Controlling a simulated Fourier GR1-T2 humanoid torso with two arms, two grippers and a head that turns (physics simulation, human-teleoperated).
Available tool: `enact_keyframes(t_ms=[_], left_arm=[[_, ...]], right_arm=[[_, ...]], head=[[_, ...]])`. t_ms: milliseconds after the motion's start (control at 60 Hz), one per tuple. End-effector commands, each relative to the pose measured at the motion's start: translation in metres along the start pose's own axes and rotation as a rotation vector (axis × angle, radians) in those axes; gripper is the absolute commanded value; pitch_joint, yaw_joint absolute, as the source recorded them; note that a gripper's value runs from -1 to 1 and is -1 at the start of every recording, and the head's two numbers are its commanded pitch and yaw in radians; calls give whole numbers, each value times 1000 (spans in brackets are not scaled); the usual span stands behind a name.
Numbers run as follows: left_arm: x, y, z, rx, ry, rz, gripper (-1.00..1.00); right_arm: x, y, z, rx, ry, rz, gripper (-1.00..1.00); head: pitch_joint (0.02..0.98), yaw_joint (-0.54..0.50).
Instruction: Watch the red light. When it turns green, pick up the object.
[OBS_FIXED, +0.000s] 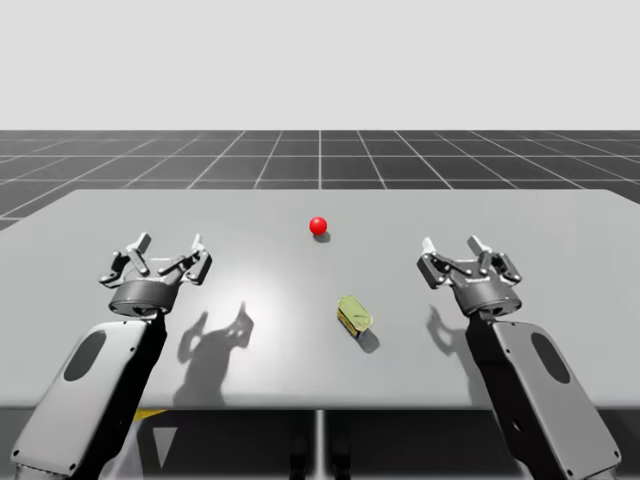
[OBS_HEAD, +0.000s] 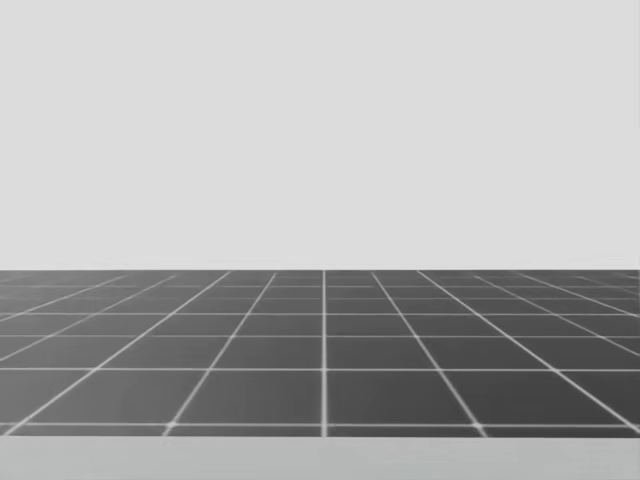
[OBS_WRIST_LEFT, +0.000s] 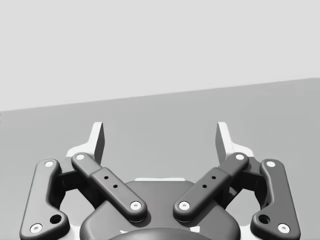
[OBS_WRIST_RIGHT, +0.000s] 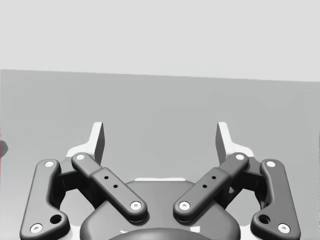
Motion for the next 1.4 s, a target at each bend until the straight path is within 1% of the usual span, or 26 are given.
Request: enact_keyframes(t_ms=[17, 50, 117, 150, 233, 250, 400, 417, 533, 550, 750, 883, 1117, 1400], left_arm=[[-8, 2, -5, 2, 14, -14, -1000], [-8, 2, -5, 1, 15, -15, -1000], [-8, 2, -5, 1, 15, -15, -1000], [-8, 3, -5, 0, 15, -15, -1000], [-8, 2, -5, -1, 16, -16, -1000], [-8, 2, -5, -1, 16, -17, -1000], [-9, 2, -5, -3, 17, -21, -1000], [-9, 2, -5, -5, 18, -23, -1000], [-9, 2, -5, -8, 20, -26, -1000], [-9, 3, -5, -9, 20, -28, -1000], [-9, 3, -6, -14, 17, -32, -1000], [-9, 3, -6, -16, 16, -34, -1000], [-9, 2, -5, -18, 16, -34, -1000], [-9, 1, -5, -19, 16, -35, -1000]], right_arm=[[-7, -2, -2, -27, -1, -33, -1000], [-6, -2, -1, 0, -7, -23, -1000], [-6, -3, -2, 2, -14, -30, -1000], [-5, -3, -2, 3, -11, -16, -1000], [-6, -2, -2, 6, 4, -3, -1000], [-6, -1, -2, -3, 4, 11, -1000], [-5, 0, -1, 1, -4, 19, -1000], [-5, 0, -1, 1, -5, 24, -1000], [-5, 0, -1, 1, -6, 29, -1000], [-5, 0, -1, 1, -5, 31, -1000], [-6, 2, -2, 3, -3, 39, -1000], [-6, 2, -1, 5, -4, 42, -1000], [-6, 3, -1, 5, 1, 46, -1000], [-6, 4, 0, 6, 0, 48, -1000]], head=[[80, 8], [82, 8], [87, 8], [93, 9], [128, 10], [135, 10], [227, 17], [254, 20], [323, 31], [345, 33], [466, 26], [523, 12], [565, -5], [565, -5]])
